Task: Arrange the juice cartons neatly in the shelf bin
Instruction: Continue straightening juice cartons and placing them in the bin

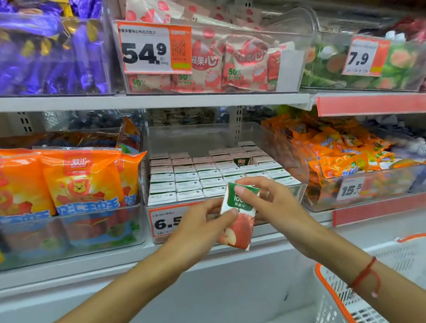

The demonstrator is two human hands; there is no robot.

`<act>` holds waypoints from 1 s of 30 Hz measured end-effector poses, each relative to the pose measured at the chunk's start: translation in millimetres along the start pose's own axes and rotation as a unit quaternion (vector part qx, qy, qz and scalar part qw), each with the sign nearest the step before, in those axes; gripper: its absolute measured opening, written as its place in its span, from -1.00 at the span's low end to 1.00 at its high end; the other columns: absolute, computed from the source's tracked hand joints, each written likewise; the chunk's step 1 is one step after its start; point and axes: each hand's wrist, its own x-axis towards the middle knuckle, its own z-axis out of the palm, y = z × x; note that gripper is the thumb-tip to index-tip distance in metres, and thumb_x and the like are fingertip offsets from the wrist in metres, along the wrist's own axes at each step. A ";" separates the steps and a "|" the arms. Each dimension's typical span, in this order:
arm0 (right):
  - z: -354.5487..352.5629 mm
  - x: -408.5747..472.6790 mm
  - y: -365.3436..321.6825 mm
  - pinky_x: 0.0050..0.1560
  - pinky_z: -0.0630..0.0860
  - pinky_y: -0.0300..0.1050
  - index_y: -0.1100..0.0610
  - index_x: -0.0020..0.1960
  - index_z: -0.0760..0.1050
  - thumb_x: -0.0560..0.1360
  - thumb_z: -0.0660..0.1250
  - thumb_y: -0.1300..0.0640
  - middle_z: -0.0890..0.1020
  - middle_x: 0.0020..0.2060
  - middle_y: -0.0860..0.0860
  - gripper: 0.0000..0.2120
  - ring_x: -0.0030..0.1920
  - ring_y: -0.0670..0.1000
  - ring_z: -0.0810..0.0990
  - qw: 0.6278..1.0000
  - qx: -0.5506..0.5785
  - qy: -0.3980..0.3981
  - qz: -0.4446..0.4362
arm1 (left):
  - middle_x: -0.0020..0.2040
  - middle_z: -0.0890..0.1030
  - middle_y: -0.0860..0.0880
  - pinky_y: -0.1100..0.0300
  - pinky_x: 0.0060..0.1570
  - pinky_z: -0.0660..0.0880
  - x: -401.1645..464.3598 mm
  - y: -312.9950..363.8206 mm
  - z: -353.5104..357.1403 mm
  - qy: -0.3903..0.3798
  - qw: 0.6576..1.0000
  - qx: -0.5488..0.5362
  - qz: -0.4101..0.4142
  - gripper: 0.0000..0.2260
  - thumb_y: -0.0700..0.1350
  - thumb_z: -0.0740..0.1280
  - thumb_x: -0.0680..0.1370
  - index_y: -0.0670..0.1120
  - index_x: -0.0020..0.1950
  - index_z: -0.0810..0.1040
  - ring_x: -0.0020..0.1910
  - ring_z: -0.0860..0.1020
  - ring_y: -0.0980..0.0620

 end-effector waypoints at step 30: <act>-0.9 -13.9 11.0 -0.05 0.59 -0.28 -0.09 0.32 0.45 0.44 0.48 0.15 0.67 0.05 0.00 -0.50 0.01 -0.10 0.68 0.991 0.070 -0.086 0.078 | -0.05 0.67 0.19 0.34 -0.17 0.59 -1.2 -14.9 -4.5 0.111 0.989 -0.093 0.031 -0.84 -0.07 0.34 0.57 0.12 0.13 0.54 -0.07 0.67 0.20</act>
